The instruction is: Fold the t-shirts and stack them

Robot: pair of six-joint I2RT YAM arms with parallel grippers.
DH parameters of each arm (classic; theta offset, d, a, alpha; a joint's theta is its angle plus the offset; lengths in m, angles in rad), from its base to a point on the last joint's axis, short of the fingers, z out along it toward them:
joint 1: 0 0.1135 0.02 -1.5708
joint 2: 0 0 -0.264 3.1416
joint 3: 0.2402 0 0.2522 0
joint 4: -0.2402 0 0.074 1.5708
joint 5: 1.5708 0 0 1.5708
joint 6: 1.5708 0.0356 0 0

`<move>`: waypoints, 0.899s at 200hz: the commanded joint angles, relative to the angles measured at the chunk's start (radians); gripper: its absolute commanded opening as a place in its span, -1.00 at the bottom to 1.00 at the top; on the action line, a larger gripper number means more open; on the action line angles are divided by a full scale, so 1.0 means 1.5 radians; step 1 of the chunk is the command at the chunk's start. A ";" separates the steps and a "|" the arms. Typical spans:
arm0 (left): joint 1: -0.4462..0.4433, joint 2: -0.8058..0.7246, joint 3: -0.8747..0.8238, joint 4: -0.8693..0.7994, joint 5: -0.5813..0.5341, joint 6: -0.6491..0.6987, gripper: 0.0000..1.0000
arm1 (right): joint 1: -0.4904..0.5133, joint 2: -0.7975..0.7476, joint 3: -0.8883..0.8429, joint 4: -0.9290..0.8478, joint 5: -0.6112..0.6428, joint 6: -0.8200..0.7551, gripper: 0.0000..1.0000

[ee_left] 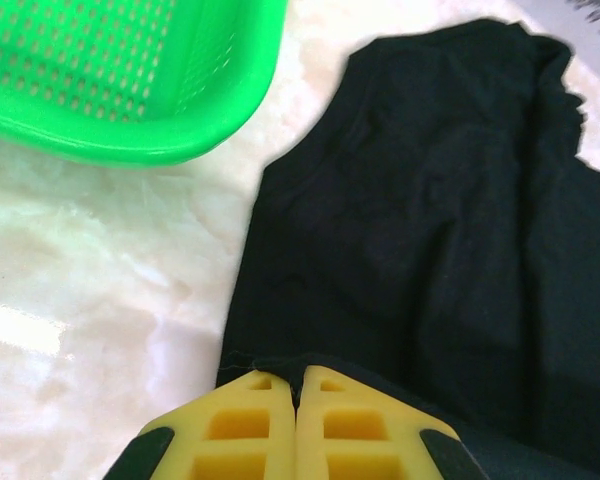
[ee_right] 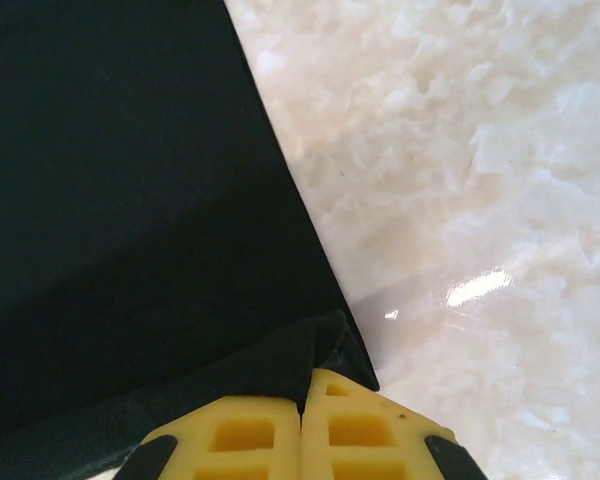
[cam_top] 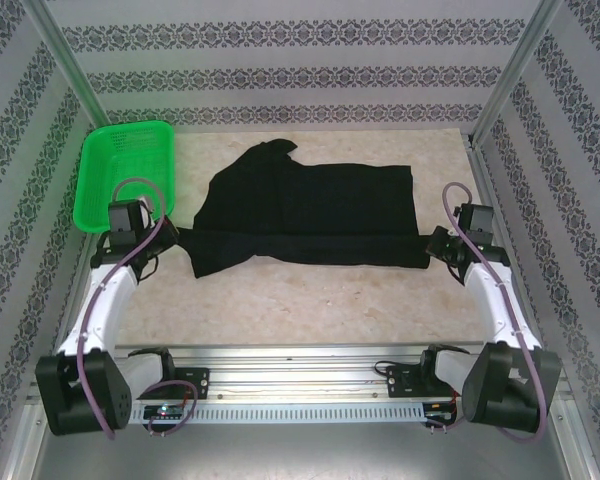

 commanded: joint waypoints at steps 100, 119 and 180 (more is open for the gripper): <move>-0.051 0.327 0.241 0.037 -0.070 0.042 -1.00 | 0.022 0.231 0.128 0.053 0.027 0.009 -1.00; -0.051 0.342 0.258 0.038 -0.079 0.044 -1.00 | 0.025 0.252 0.136 0.059 0.026 0.011 -1.00; -0.041 0.320 0.243 0.041 -0.097 0.049 -1.00 | 0.040 0.284 0.149 0.063 0.031 0.012 -1.00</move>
